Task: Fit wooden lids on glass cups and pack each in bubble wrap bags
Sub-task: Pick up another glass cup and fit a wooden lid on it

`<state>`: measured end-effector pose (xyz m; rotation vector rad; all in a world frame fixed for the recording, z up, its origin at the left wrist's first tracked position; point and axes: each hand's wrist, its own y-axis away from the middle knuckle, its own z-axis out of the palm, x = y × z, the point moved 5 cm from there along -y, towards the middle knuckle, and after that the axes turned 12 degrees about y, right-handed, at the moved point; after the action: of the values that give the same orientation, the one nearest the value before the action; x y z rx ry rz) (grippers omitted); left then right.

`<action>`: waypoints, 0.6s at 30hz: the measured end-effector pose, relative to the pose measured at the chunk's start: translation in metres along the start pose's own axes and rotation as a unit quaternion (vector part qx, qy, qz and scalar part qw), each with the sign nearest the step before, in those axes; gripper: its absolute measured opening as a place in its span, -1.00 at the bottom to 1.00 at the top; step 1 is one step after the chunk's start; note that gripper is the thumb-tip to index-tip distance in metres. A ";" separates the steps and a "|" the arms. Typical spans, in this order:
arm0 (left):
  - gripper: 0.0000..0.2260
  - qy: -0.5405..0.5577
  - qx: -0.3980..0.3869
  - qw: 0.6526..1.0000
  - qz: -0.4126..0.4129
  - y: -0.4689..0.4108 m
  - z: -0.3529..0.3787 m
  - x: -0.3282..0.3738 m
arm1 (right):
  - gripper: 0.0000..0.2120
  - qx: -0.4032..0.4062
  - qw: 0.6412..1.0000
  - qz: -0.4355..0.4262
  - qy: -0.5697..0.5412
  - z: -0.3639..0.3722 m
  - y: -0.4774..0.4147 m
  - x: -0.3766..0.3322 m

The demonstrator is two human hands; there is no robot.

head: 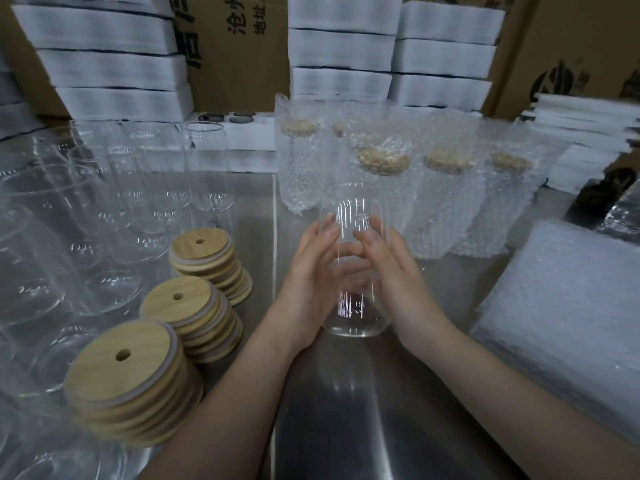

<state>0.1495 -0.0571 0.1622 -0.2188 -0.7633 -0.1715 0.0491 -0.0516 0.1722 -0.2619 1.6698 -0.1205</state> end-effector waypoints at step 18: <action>-0.27 -0.052 -0.021 0.998 0.042 0.003 0.005 -0.007 | -0.40 0.056 0.998 0.001 0.029 -0.004 0.005 -0.005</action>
<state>0.1418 -0.0528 0.1601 -0.3016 -0.8532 -0.0967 0.0456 -0.0461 0.1761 -0.1723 1.7138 -0.2211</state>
